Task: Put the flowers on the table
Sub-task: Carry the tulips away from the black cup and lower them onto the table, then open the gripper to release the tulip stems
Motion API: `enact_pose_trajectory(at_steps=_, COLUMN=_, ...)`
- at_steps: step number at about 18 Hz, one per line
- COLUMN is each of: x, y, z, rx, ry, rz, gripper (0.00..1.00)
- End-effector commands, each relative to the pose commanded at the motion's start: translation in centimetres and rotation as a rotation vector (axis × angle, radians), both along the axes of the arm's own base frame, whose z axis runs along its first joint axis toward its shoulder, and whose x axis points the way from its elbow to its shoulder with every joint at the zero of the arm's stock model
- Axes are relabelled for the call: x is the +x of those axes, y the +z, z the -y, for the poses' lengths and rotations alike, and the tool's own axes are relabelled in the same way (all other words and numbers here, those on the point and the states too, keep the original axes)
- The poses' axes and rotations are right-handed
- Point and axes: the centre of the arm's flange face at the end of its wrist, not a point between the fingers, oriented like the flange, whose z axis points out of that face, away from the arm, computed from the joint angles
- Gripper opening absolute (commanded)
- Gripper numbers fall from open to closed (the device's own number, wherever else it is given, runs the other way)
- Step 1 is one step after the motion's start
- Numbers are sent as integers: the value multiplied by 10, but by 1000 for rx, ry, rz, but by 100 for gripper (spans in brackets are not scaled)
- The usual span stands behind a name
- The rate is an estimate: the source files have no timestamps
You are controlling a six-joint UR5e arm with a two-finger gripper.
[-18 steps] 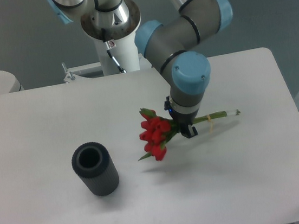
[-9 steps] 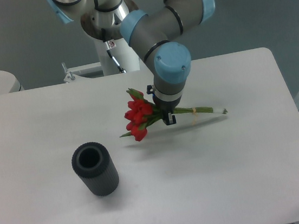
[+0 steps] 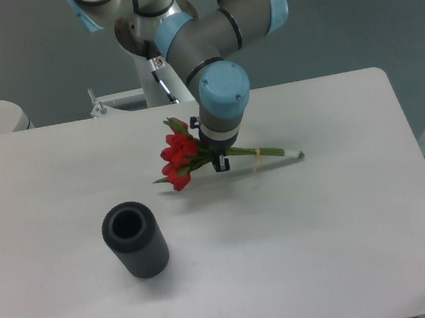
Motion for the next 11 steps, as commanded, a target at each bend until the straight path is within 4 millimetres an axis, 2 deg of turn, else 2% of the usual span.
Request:
enact_pose_trajectory(at_steps=1, x=0, y=-2, z=0, rx=-2, ry=-2, rz=3, gripper=74)
enact_pose_trajectory(at_steps=2, x=0, y=-4, z=0, rx=-5, ry=-2, rz=6, gripper=100)
enact_pose_trajectory(at_steps=7, x=0, y=-3, z=0, rx=0, ry=2, rz=4, gripper=100)
enact_pose_trajectory(at_steps=11, x=-9, y=3, z=-2, rx=35, ry=8, rz=-39, gripper=100)
